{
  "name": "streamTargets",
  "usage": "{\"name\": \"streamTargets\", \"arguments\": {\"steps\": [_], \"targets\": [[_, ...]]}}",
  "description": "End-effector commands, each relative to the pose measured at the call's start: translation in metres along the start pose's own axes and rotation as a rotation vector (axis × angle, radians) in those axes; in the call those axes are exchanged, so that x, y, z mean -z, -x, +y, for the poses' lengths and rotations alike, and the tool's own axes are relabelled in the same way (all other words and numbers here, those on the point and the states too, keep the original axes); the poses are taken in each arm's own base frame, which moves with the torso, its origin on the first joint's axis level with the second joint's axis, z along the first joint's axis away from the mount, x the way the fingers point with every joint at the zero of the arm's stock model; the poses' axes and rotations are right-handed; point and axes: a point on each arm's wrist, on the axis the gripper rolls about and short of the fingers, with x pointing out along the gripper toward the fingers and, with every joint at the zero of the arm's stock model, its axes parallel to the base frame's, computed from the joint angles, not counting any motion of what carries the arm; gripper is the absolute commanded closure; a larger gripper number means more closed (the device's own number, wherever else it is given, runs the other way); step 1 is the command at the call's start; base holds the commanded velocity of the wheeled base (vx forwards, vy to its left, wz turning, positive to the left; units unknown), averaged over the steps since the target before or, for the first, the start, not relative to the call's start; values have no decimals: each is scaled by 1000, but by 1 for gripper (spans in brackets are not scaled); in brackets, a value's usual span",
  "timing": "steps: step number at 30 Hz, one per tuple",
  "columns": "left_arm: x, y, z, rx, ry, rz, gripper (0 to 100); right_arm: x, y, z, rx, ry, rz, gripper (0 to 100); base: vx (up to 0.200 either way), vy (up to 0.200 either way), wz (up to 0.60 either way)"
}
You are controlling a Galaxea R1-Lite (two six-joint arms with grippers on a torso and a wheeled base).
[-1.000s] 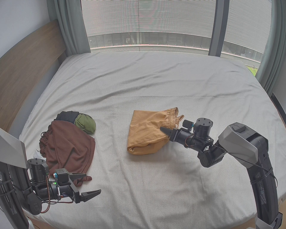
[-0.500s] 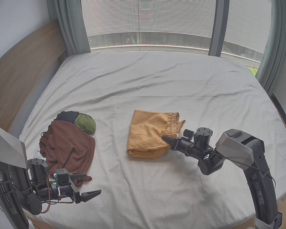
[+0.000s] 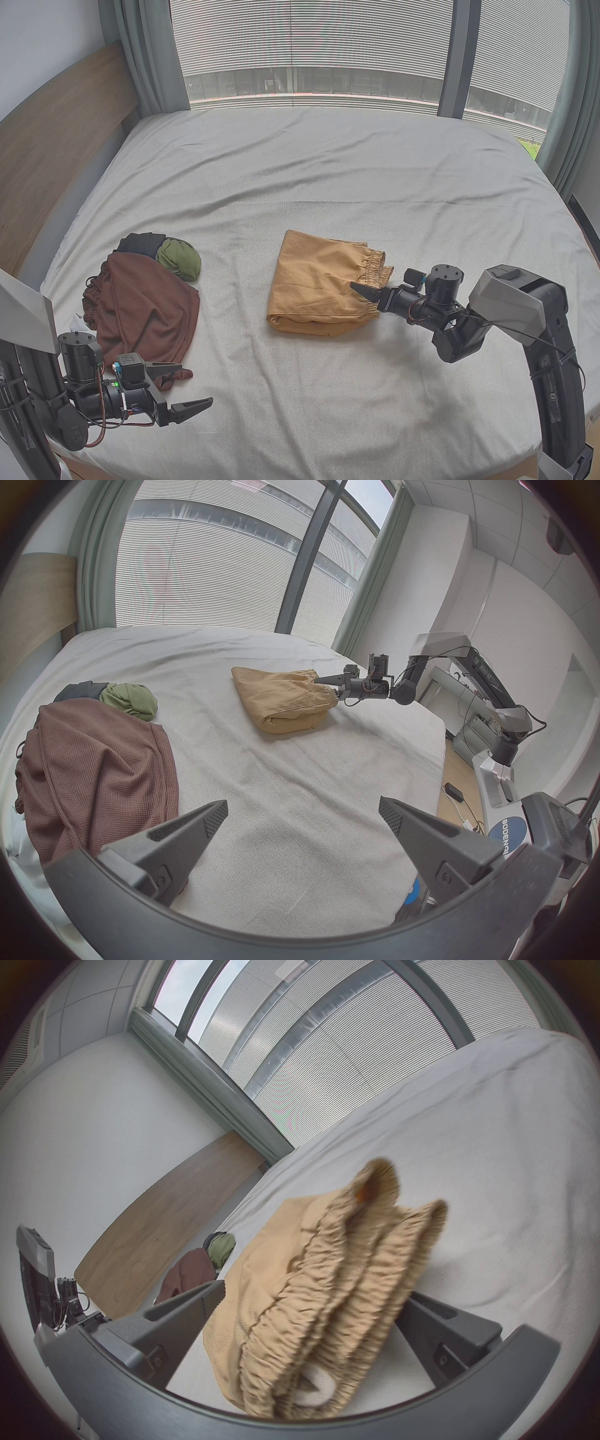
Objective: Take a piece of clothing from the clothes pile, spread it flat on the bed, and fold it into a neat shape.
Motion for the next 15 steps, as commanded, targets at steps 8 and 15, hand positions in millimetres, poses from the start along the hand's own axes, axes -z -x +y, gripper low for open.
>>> {"name": "streamTargets", "arguments": {"steps": [8, 15], "targets": [[2, 2, -3, 4, 7, 11, 0, -71, 26, 18, -5, 61, -133, 0, 0, 0, 0], [2, 2, -3, 5, 9, 13, 0, -62, 10, 59, -79, 72, -113, 0, 0, 0, 0]]}}
